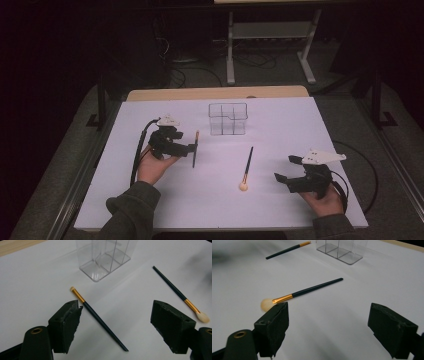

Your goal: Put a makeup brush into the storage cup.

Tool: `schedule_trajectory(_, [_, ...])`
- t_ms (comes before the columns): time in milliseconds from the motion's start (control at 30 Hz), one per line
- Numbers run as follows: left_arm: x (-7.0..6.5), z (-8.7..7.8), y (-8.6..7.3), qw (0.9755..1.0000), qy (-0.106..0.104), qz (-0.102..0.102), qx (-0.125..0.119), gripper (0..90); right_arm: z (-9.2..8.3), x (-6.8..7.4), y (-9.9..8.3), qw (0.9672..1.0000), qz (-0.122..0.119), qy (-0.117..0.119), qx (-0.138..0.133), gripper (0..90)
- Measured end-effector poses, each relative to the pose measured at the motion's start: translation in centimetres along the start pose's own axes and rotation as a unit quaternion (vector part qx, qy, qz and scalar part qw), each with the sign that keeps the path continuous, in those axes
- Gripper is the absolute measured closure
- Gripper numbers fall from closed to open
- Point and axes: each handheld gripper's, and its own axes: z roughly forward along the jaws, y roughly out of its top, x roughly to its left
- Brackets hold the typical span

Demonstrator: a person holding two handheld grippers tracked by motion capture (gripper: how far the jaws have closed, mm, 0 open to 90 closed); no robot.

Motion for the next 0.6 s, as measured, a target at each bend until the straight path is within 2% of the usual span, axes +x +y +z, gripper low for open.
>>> schedule_trajectory(67, [0.2, 0.4, 0.3, 0.9999, -0.005, -0.011, 0.001, 23.7, 0.0, 0.0, 0.0, 1.0, -0.001, 0.0, 0.0, 16.0])
schedule_trajectory(233, [0.5, 1.4, 0.9, 0.9997, 0.007, -0.017, 0.017, 25.3, 0.0, 0.0, 0.0, 1.0, -0.002, 0.001, 0.001, 16.0])
schedule_trajectory(500, [0.6, 3.1, 2.0, 0.9987, 0.027, -0.01, 0.043, 30.2, 0.0, 0.0, 0.1, 1.0, -0.002, 0.003, 0.0, 16.0])
schedule_trajectory(600, [0.7, 3.7, 2.3, 0.9981, 0.031, -0.02, 0.049, 32.3, -0.1, 0.0, 0.1, 1.0, -0.002, 0.004, -0.001, 16.0])
